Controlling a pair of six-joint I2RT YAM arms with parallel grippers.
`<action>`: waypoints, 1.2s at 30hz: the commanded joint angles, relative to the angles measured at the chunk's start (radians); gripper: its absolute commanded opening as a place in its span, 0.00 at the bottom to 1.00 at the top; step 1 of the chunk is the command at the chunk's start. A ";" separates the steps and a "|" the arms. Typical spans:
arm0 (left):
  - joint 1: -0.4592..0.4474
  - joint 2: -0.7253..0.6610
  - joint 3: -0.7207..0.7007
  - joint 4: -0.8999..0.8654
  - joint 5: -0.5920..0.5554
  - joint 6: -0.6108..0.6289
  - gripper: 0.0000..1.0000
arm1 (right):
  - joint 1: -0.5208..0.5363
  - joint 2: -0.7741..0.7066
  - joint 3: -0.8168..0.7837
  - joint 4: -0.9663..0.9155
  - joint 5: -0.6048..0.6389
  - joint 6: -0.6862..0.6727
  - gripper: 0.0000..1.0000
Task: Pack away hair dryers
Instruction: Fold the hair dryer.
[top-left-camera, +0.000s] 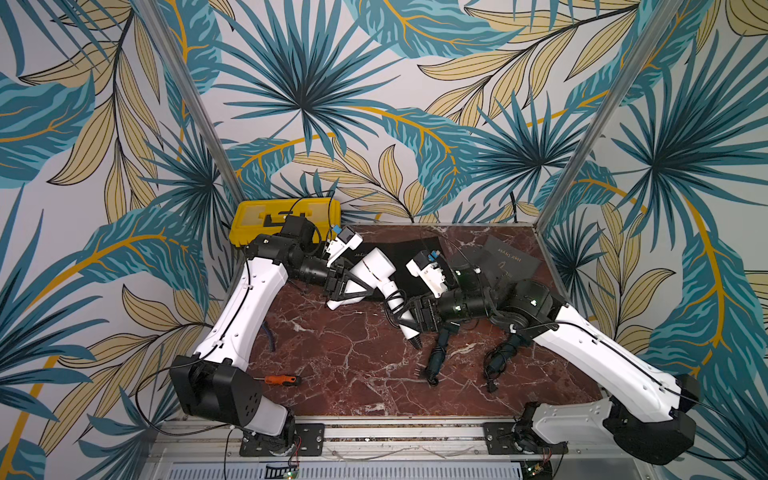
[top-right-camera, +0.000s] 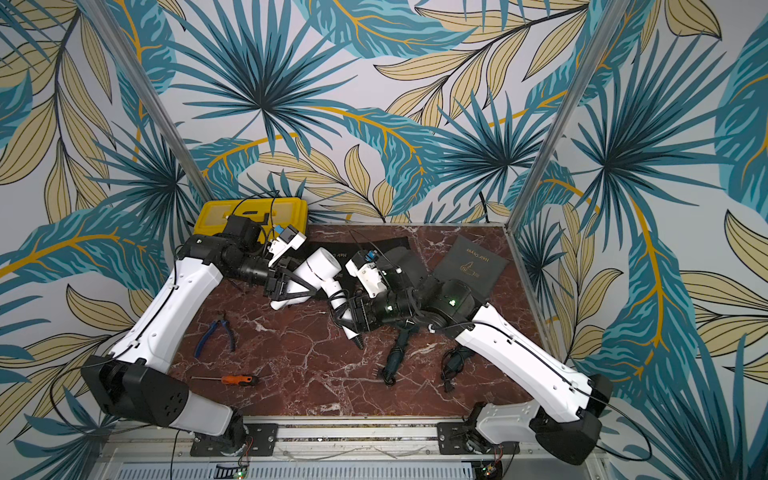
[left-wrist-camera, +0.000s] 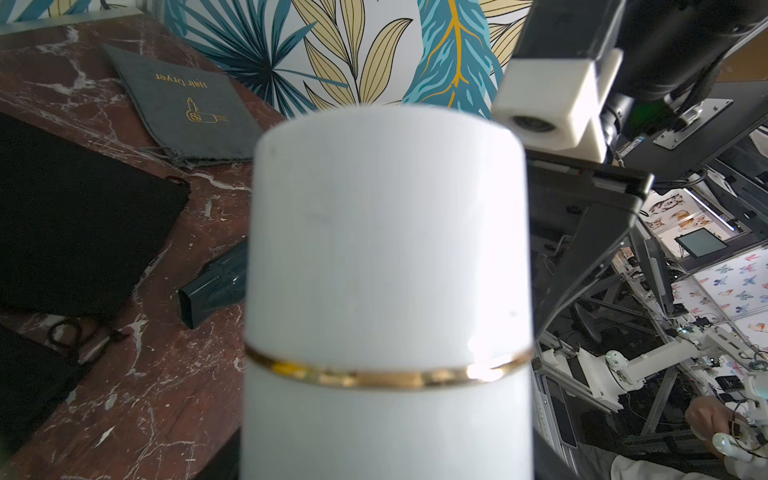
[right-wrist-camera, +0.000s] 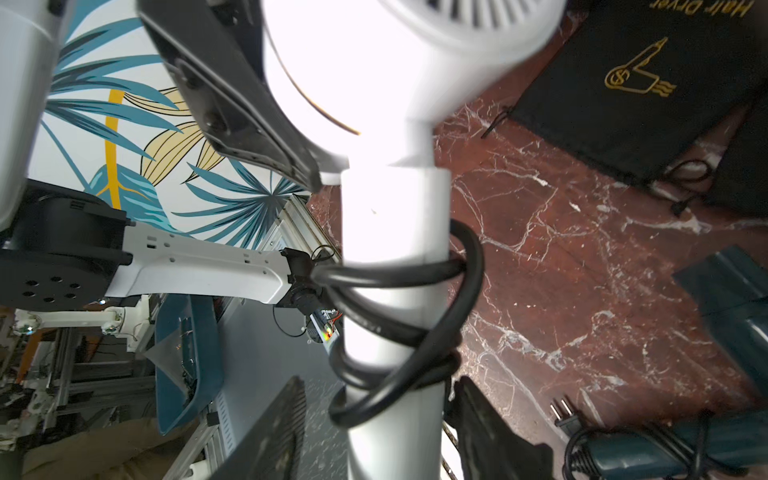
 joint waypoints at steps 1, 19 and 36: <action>-0.005 -0.035 0.009 0.013 0.077 0.009 0.00 | -0.001 -0.007 -0.031 0.006 -0.021 0.015 0.52; -0.005 -0.002 0.028 0.010 0.119 -0.032 0.00 | 0.039 0.031 -0.149 0.350 -0.102 0.135 0.00; -0.006 0.025 0.042 0.010 0.093 -0.078 0.00 | 0.148 0.163 -0.124 0.982 0.052 0.216 0.00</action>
